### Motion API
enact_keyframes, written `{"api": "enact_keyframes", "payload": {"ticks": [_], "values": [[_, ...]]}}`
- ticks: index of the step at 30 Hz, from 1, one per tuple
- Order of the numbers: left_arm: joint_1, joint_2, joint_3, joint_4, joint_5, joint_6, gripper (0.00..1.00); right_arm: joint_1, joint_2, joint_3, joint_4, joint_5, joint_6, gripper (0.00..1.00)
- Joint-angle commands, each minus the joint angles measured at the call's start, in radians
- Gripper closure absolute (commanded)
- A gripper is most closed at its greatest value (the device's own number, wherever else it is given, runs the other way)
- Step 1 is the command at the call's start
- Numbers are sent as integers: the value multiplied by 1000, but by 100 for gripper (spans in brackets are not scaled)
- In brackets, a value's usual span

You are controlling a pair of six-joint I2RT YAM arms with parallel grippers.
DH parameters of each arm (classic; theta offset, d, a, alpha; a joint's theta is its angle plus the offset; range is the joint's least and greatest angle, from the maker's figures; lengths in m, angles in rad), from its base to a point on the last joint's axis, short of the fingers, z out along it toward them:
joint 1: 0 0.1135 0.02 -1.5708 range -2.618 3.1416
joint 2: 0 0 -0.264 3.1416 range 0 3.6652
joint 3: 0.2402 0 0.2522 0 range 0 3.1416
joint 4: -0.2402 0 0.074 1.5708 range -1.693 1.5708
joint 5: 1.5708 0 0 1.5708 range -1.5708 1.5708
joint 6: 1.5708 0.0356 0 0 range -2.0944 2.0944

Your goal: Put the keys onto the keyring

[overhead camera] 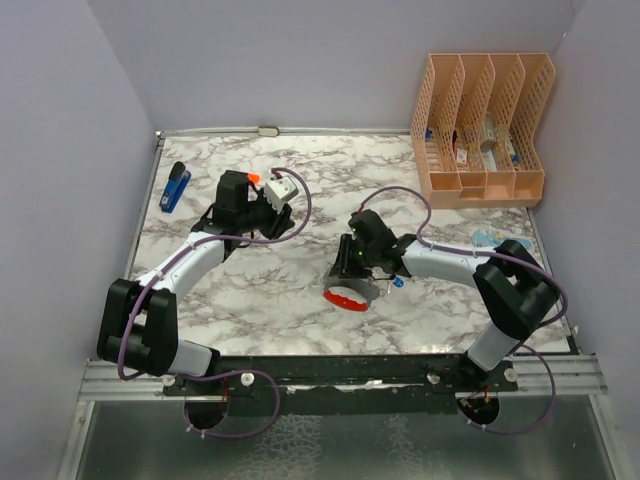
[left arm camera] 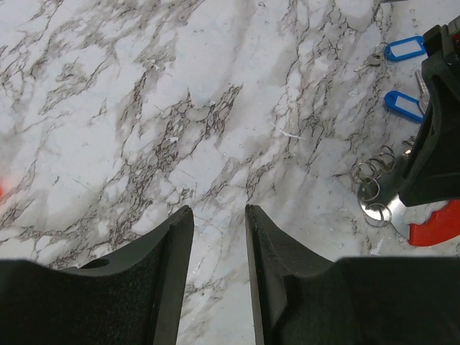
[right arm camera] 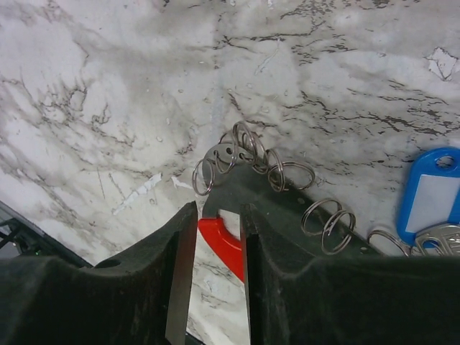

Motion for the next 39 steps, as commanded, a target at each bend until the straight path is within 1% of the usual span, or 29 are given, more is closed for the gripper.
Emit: {"api": "enact_keyframes", "payload": {"ticks": [1,16,24,29,39], "values": [[4,-18,-2,20,-7,-21,62,0,36,42,18,58,19,70],[4,-12,1,14,-8,-21,62,0,97,82,29,96,22,71],[5,-9,7,7,-8,-21,62,0,131,93,43,99,18,75],[4,-6,9,5,-6,-21,62,0,131,87,51,99,16,75],[5,-5,9,2,-5,-20,62,0,136,103,78,93,2,80]]}}
